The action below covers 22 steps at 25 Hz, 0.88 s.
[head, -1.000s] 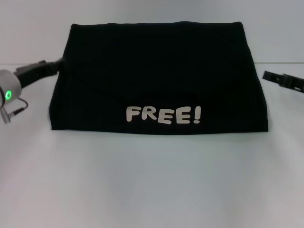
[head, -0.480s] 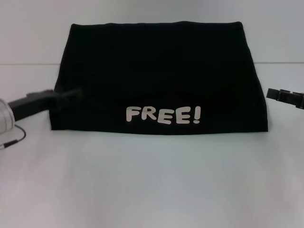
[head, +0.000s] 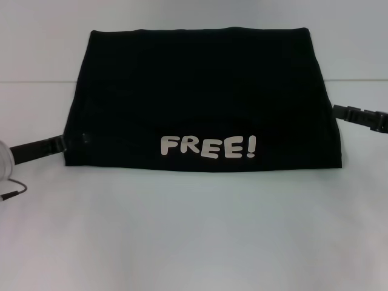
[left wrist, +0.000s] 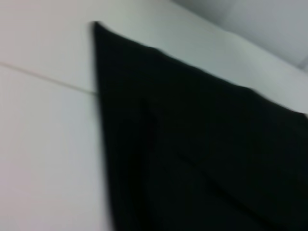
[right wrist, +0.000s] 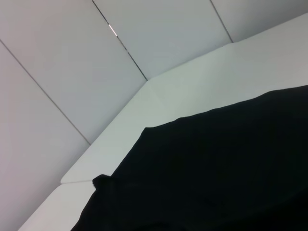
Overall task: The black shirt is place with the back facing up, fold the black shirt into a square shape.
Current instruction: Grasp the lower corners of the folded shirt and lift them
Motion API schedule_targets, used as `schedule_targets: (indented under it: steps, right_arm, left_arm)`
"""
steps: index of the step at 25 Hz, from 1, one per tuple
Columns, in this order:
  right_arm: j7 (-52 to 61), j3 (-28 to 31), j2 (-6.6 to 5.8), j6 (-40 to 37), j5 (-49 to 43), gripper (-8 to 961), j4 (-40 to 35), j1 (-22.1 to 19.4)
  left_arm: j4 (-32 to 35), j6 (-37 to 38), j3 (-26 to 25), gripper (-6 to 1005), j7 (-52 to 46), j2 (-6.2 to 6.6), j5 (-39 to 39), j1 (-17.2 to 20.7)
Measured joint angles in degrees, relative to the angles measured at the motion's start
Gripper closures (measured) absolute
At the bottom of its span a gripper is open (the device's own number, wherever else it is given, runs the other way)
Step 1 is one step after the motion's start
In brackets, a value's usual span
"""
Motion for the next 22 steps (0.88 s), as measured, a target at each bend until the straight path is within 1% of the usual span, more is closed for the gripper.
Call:
schedule_targets:
  steps: [1,5,16,22]
  right_arm:
    - [0.0,0.0,0.03,0.3,0.0,328,0.0,0.1]
    - [0.1,0.0,0.13,1.1,0.0,328,0.1,0.3]
    - [0.1,0.0,0.15,2.2,0.0,328,0.3,0.3]
    - [-0.1,0.0,0.15,2.2,0.0,329,0.4,0.2]
  left_arm:
    - [-0.6,-2.3,0.3,290,-0.4,0.0,0.9,-0.1]
    - [-1.2,-3.7,0.4,291,-0.2,-0.05,1.5,-0.1]
    - [-1.2,-1.2,2.0,291,1.7,-0.07,1.6,-0.1]
    - [-1.2,-1.6,2.0,290,2.8,-0.06,2.5,-0.3]
